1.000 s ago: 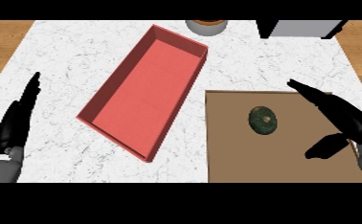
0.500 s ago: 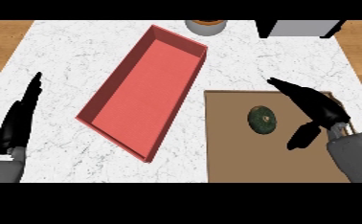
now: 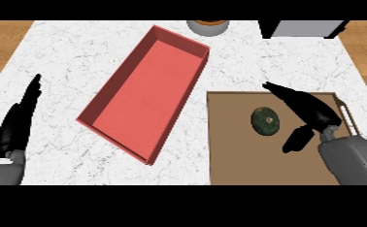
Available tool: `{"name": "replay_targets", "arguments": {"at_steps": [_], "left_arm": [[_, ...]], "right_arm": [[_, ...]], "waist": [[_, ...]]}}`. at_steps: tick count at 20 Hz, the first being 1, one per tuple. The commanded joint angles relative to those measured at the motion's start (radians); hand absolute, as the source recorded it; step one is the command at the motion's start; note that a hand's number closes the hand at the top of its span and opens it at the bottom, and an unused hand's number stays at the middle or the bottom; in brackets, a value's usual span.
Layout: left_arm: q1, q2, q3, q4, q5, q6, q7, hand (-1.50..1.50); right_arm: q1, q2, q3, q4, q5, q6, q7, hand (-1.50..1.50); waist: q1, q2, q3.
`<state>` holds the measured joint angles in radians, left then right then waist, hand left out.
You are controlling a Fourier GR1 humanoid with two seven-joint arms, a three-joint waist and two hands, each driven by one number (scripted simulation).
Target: Pick the squash from the tray and place it in the cardboard box
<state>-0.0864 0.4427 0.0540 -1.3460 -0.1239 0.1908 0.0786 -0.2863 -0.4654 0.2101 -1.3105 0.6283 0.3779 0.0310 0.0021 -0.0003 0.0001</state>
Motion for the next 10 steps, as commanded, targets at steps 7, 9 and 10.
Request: {"name": "replay_targets", "arguments": {"at_steps": [7,9,10], "left_arm": [[0.009,-0.042,0.039,-0.013,-0.048,-0.035,0.000,0.00],[-0.008,-0.034,0.067,0.002,-0.057,-0.056,-0.020,0.00],[-0.002,0.006,0.088,-0.047,-0.031,-0.083,0.018,0.00]], "right_arm": [[0.093,0.078,-0.012,-0.226,0.018,0.082,0.018,-1.50],[0.087,0.093,-0.031,-0.227,0.028,0.115,0.021,-1.50],[0.026,0.105,-0.039,-0.216,0.001,0.154,0.064,-1.50]], "waist": [[-0.003,-0.001,0.000],[-0.002,0.000,0.000],[0.001,-0.001,0.000]]}}
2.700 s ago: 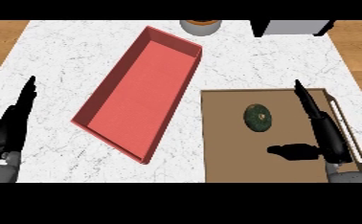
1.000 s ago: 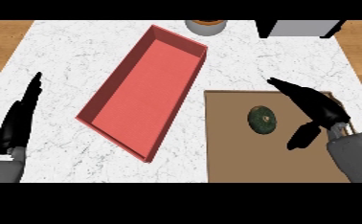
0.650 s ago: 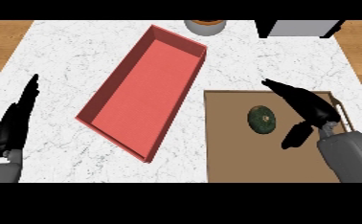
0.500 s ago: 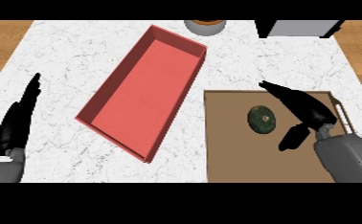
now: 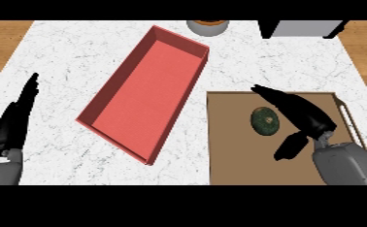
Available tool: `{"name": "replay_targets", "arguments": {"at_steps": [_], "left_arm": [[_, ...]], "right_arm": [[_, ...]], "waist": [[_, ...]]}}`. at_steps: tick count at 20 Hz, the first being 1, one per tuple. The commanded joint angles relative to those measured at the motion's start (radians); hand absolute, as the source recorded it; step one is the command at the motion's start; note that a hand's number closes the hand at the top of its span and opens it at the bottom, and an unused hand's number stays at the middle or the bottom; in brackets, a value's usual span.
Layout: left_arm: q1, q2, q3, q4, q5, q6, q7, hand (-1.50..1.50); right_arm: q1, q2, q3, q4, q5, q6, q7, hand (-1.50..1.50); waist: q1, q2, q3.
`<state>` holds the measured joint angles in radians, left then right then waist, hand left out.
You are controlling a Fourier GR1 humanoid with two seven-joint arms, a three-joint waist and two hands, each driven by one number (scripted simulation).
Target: Pick the squash from the tray and place it in the cardboard box
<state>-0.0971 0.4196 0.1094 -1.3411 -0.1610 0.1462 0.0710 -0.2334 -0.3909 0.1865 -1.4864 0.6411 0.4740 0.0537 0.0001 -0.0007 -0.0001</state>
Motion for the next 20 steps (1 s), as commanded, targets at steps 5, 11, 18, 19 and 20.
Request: {"name": "replay_targets", "arguments": {"at_steps": [5,11,18,19,20], "left_arm": [[0.056,-0.034,0.003,-0.119,-0.031,-0.016,0.052,0.00],[0.002,-0.039,0.043,-0.001,-0.049,-0.044,0.007,0.00],[-0.025,-0.036,0.064,0.051,-0.045,-0.053,-0.033,0.00],[-0.045,-0.047,0.065,0.089,-0.047,-0.050,-0.068,0.00],[0.013,-0.036,0.072,0.033,-0.044,-0.063,-0.051,0.00]], "right_arm": [[0.001,0.054,0.039,-0.045,0.098,0.076,0.127,-1.50],[0.001,0.091,0.018,0.091,0.175,0.013,0.097,-1.50],[-0.051,0.105,0.019,0.255,0.307,-0.283,-0.055,1.50],[-0.117,0.155,0.027,0.271,0.327,-0.264,0.017,1.50],[-0.120,0.099,-0.024,0.266,0.301,-0.249,-0.031,1.50]], "waist": [[0.005,-0.001,0.000],[0.001,0.001,0.000],[0.004,0.002,0.001],[0.005,0.003,0.000],[0.006,0.001,0.000]]}}
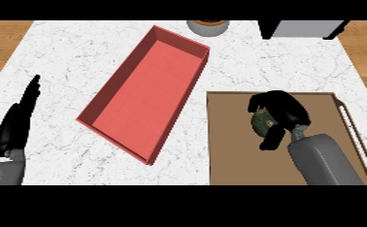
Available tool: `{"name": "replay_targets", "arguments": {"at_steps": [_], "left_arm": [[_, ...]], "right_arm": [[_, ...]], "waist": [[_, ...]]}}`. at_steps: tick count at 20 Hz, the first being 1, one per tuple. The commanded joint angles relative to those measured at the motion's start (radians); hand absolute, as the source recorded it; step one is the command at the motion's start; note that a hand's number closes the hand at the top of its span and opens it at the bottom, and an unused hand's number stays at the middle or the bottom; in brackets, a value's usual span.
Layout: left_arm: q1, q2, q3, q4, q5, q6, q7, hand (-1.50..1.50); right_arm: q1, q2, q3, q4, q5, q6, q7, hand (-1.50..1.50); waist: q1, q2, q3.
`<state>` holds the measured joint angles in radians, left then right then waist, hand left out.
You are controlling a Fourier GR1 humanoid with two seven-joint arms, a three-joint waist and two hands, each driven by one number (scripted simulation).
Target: Pick the squash from the tray and place it in the cardboard box
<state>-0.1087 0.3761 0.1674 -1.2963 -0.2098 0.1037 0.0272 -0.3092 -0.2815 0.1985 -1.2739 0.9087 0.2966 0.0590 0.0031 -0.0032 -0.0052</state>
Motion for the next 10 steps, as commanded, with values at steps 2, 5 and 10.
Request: {"name": "replay_targets", "arguments": {"at_steps": [2,5,10], "left_arm": [[0.027,-0.014,-0.010,-0.097,-0.009,-0.001,0.059,0.00],[-0.045,-0.012,-0.010,-0.050,-0.043,0.014,0.081,0.00],[-0.043,0.003,0.018,0.017,-0.017,-0.020,0.029,0.00]], "right_arm": [[-0.017,-0.010,-0.033,0.097,0.076,-0.183,-0.074,1.50],[0.006,-0.009,-0.006,-0.016,0.093,-0.147,-0.065,1.50],[-0.245,-0.017,-0.016,0.262,0.077,-0.111,-0.273,1.50]], "waist": [[0.005,0.003,0.006],[-0.005,0.002,0.005],[0.011,0.008,0.005]]}}
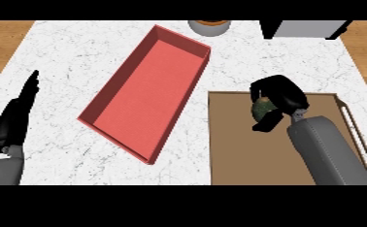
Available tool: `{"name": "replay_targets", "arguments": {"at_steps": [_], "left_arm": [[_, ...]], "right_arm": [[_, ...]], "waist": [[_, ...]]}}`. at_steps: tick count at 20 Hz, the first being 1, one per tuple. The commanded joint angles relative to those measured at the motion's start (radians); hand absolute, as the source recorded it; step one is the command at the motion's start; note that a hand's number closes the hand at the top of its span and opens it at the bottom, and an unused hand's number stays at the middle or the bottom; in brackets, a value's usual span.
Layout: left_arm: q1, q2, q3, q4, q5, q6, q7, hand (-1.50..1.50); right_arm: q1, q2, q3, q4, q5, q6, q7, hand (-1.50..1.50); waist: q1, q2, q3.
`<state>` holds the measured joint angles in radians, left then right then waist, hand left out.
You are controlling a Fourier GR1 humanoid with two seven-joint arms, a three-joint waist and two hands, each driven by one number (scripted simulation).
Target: Pick the squash from the tray and place it in the cardboard box
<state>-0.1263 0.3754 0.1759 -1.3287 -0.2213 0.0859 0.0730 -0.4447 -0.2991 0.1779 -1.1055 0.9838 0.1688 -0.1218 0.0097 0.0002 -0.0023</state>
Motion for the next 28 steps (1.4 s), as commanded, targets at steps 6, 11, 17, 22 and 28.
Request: {"name": "replay_targets", "arguments": {"at_steps": [6,11,17,22,28], "left_arm": [[-0.020,0.004,0.013,0.049,-0.016,-0.011,-0.021,0.00],[0.011,-0.028,0.001,-0.011,-0.018,0.006,-0.002,0.00],[0.002,-0.005,0.019,-0.008,-0.032,0.001,-0.001,0.00],[0.076,-0.034,0.001,-0.078,-0.043,0.010,-0.003,0.00],[-0.022,-0.011,0.027,0.040,-0.030,-0.015,-0.041,0.00]], "right_arm": [[-0.161,-0.025,-0.068,0.007,0.015,-0.068,-0.071,1.50],[-0.177,-0.007,-0.123,-0.113,-0.052,-0.137,-0.124,1.50],[-0.171,0.057,-0.072,-0.275,-0.089,-0.071,-0.139,1.50],[-0.259,0.168,-0.055,-0.301,-0.150,0.053,-0.016,1.50],[-0.465,0.295,-0.035,-0.115,-0.238,-0.018,0.160,1.50]], "waist": [[-0.011,0.000,0.002],[-0.008,-0.003,0.003],[-0.009,-0.002,0.002],[-0.003,-0.003,0.002],[0.011,0.004,0.001]]}}
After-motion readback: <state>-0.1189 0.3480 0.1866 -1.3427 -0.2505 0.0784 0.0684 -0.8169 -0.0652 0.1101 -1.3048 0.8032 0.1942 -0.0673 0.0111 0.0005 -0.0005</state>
